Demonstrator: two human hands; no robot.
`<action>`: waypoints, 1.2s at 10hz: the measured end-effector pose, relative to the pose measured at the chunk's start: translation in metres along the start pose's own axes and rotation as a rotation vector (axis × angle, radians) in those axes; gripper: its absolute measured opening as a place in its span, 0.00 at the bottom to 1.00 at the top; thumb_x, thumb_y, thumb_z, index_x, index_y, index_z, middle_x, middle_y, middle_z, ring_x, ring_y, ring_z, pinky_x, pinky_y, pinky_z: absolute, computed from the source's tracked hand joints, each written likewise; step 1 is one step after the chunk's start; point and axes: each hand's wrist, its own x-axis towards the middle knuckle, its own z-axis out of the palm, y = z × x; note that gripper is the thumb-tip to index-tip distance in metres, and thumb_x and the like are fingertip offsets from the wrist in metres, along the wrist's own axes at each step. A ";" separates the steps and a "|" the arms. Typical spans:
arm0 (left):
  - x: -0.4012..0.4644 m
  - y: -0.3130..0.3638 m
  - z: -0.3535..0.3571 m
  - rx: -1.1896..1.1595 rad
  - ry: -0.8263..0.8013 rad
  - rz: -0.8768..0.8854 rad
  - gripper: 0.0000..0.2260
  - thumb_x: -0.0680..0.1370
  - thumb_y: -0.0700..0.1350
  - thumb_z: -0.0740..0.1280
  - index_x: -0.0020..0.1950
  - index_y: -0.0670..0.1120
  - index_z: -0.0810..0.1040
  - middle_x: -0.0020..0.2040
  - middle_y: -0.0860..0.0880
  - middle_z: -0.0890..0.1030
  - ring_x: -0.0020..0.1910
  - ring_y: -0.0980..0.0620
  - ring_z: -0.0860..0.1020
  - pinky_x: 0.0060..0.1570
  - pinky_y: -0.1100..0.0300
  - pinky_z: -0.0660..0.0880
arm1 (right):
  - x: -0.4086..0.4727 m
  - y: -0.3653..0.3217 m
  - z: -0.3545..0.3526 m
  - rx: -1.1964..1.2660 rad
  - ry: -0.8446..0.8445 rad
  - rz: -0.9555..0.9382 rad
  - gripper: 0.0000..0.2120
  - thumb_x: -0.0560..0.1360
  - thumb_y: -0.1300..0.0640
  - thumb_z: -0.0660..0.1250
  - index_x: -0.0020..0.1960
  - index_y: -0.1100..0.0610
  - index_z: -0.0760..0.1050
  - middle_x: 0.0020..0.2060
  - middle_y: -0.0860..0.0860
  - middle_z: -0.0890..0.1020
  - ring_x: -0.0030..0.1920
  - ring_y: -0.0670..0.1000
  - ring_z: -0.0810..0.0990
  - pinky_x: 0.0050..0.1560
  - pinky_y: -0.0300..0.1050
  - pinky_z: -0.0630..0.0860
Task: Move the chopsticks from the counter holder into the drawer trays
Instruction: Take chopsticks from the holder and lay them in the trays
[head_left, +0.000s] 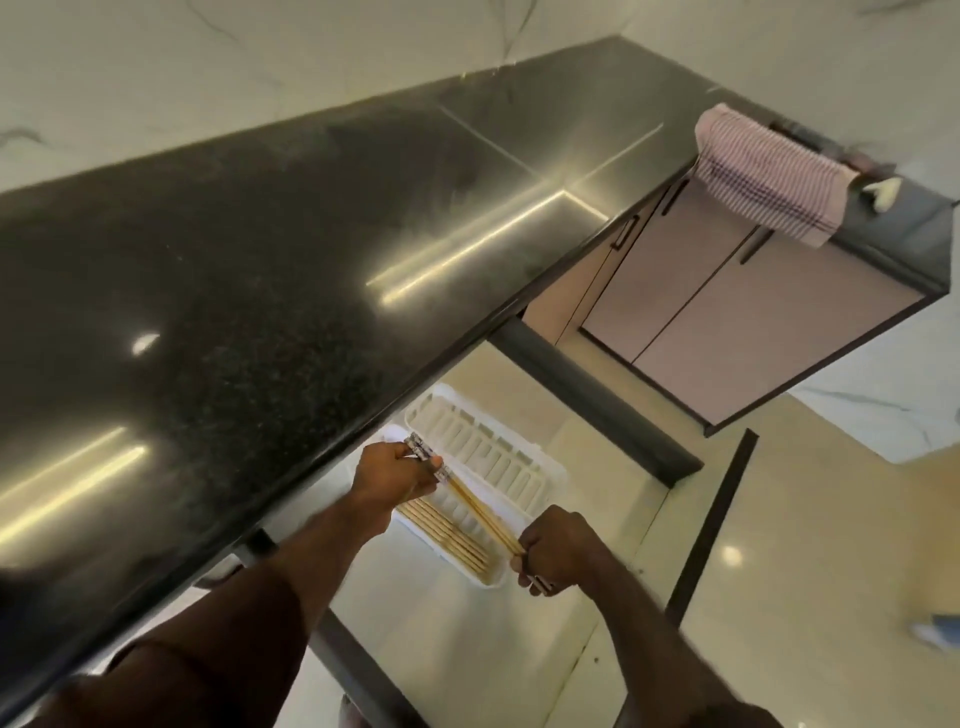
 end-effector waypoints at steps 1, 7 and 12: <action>0.013 -0.009 -0.003 -0.023 0.035 -0.048 0.15 0.72 0.34 0.74 0.56 0.32 0.77 0.53 0.34 0.82 0.49 0.39 0.83 0.45 0.52 0.82 | 0.021 -0.002 0.003 -0.087 -0.023 0.003 0.10 0.73 0.55 0.72 0.49 0.62 0.83 0.38 0.52 0.87 0.35 0.50 0.86 0.41 0.46 0.84; 0.056 -0.026 -0.001 0.159 0.353 -0.251 0.23 0.72 0.37 0.74 0.64 0.35 0.72 0.60 0.38 0.79 0.57 0.42 0.79 0.50 0.56 0.78 | 0.091 -0.029 0.028 -0.330 0.004 -0.056 0.23 0.71 0.46 0.74 0.58 0.62 0.77 0.53 0.55 0.83 0.55 0.56 0.82 0.50 0.43 0.75; 0.057 -0.062 0.022 1.571 -0.140 0.143 0.32 0.78 0.38 0.64 0.78 0.40 0.50 0.79 0.38 0.49 0.78 0.38 0.47 0.74 0.43 0.45 | 0.087 -0.022 0.063 -0.414 0.272 -0.115 0.13 0.78 0.53 0.65 0.60 0.57 0.75 0.51 0.52 0.82 0.51 0.51 0.83 0.52 0.44 0.79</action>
